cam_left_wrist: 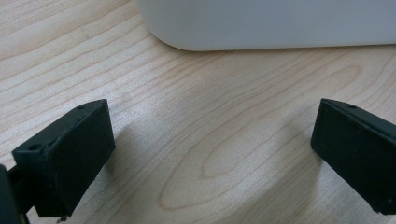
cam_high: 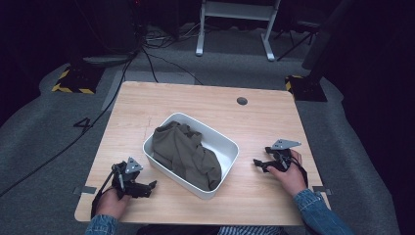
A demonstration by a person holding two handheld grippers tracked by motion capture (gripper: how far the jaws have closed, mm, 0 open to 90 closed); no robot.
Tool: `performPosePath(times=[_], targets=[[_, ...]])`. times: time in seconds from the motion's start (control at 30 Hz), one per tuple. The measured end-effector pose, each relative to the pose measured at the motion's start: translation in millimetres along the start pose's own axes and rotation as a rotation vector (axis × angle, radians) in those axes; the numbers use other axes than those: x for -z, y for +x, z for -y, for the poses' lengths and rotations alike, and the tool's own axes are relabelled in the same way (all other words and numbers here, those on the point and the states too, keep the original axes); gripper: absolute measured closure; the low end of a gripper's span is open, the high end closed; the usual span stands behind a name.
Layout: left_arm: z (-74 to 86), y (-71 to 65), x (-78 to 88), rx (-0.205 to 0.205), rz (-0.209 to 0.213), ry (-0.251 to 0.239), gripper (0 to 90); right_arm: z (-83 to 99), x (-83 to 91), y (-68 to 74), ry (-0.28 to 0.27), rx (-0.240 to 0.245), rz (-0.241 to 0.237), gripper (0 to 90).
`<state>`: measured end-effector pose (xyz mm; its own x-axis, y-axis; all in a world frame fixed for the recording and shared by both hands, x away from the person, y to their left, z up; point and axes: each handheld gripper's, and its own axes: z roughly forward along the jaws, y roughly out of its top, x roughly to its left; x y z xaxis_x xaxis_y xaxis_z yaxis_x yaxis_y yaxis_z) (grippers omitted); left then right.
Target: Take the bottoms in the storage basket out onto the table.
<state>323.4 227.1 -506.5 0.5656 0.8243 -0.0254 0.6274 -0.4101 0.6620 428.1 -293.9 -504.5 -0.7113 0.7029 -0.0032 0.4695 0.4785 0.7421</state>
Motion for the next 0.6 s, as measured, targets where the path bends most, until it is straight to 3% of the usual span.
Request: performPosePath(times=[0.43,0.5,0.6], targets=[[0.0,0.0,0.0,0.000,0.000,0.000,0.0,-0.3,2.9,-1.6,0.011,-0.028,0.002,23.1],[-0.1,0.1,-0.1,-0.001,0.000,-0.001,0.0,-2.9,7.3,-4.8,0.009,-0.072,-0.037,25.3],[-0.3,0.5,-0.2,-0.004,0.004,0.000,0.0,-8.2,12.0,-7.2,-0.010,-0.088,-0.047,24.2]])
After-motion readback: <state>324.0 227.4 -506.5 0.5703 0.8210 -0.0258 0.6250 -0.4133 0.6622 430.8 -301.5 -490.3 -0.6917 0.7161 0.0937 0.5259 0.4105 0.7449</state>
